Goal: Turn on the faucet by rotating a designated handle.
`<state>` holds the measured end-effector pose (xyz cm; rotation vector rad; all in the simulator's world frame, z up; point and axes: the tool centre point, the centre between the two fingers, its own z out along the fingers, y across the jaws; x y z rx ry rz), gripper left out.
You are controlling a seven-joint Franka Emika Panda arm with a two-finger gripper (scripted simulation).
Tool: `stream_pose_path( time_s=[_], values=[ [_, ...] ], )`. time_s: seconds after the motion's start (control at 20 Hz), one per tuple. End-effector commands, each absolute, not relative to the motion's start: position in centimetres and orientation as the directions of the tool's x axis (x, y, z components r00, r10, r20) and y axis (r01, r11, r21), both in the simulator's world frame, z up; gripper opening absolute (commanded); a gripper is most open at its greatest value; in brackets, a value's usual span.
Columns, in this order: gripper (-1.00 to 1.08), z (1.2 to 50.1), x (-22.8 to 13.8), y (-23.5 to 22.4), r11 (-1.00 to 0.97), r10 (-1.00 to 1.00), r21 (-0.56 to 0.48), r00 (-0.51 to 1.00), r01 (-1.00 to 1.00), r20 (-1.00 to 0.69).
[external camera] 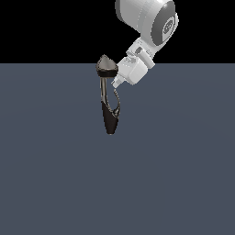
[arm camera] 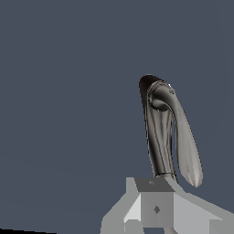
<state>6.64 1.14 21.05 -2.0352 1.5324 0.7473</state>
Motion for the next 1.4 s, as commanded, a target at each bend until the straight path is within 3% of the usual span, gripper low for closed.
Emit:
stream_pose_path(
  time_s=[0.0,0.65,1.35],
  values=[
    [-1.0,19.8,7.2,1.0,-0.22,-0.701,-0.033,0.181,-0.975,-0.69],
    [-1.0,17.8,7.9,0.7,-0.168,-0.697,-0.001,0.119,-0.986,-0.707],
    [-1.0,18.7,4.2,0.9,-0.167,-0.697,-0.001,0.119,-0.986,-0.707]
  ],
)
